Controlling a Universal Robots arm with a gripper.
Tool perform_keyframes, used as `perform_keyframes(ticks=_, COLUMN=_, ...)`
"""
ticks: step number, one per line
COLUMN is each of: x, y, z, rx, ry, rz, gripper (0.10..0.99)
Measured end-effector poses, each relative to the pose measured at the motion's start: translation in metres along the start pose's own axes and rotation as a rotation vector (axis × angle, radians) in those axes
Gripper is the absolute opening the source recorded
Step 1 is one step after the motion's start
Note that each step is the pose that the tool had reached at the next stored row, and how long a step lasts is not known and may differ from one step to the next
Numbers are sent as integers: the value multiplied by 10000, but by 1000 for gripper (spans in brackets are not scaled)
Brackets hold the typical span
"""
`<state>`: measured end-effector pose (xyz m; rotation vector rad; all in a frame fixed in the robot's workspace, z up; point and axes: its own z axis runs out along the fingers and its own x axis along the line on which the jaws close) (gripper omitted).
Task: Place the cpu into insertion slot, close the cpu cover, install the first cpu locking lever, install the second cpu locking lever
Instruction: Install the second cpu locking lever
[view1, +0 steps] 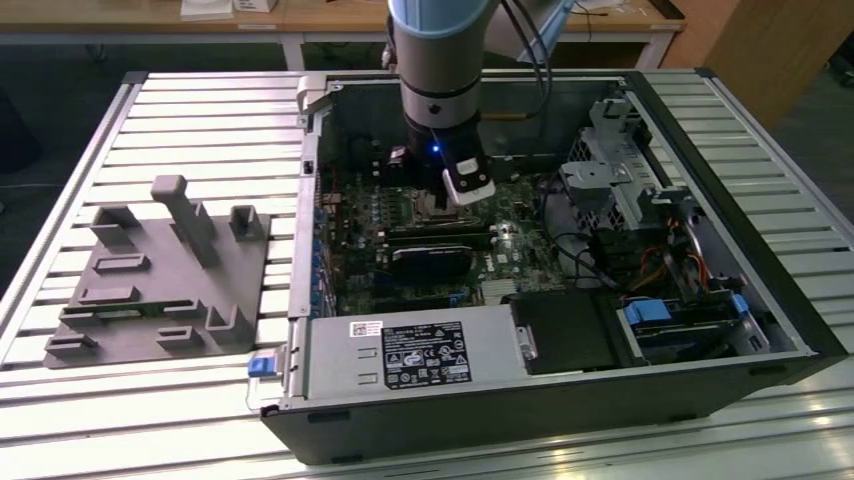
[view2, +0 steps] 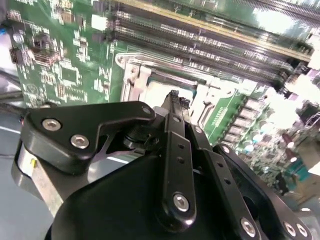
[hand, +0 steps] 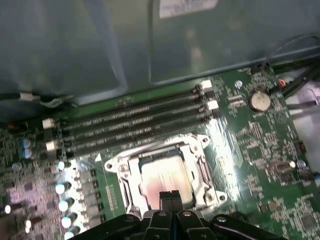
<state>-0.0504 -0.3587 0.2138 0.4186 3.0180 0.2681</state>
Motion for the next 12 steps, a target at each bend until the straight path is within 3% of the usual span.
perform_keyframes(ticks=4, x=25, y=93, z=22, rx=117, ry=-32, rz=-12, gripper=106)
perform_keyframes(ticks=12, x=23, y=94, z=22, rx=118, ry=-33, rz=-13, gripper=106)
